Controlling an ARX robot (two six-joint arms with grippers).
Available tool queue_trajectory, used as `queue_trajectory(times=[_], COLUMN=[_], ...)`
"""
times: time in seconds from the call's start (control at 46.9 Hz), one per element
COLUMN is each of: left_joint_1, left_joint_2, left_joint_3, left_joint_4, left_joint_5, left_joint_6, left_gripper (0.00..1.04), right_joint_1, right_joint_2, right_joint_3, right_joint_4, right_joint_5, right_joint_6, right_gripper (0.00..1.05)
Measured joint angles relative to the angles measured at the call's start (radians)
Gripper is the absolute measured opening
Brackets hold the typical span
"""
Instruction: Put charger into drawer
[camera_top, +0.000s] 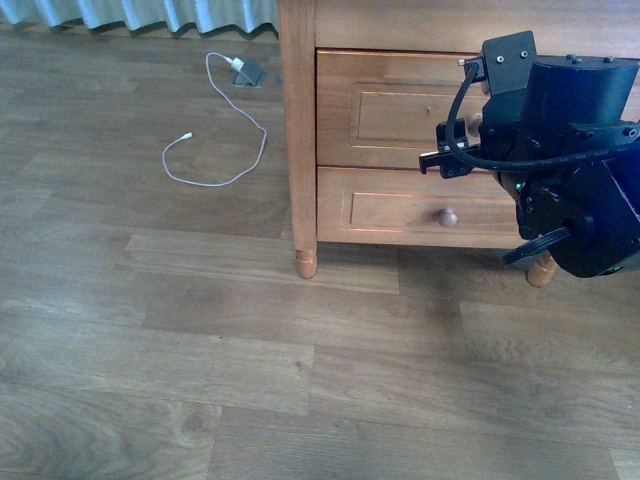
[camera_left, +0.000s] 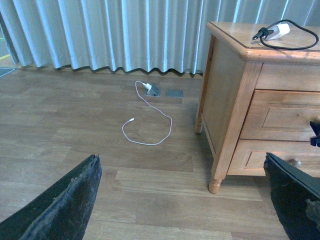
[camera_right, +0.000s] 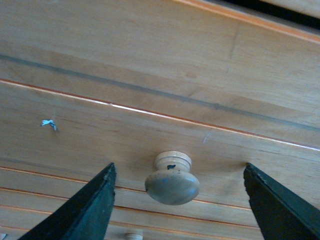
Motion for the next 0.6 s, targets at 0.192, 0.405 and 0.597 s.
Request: queue_trajectory(times=[0.192,0.405,0.597], left_joint_1=[0.000,0.000,0.000], left_joint_2=[0.000,0.000,0.000], left_joint_3=[0.000,0.000,0.000], left_joint_4=[0.000,0.000,0.000], left_joint_5=[0.000,0.000,0.000], left_joint_6=[0.000,0.000,0.000], left_gripper=[0.99,0.99,0.99], right_joint_1=[0.002,-0.001,-0.005], right_joint_2=[0.000,-0.018,-0.099], right_joint_3=[0.002,-0.019,-0.148], right_joint_4=[-0.006,-0.019,-0.019], right_joint_5=[-0.018,-0.034,-0.081], right_joint_6=[-0.006,0.013,0.071], right_gripper=[0.25,0.23,0.23])
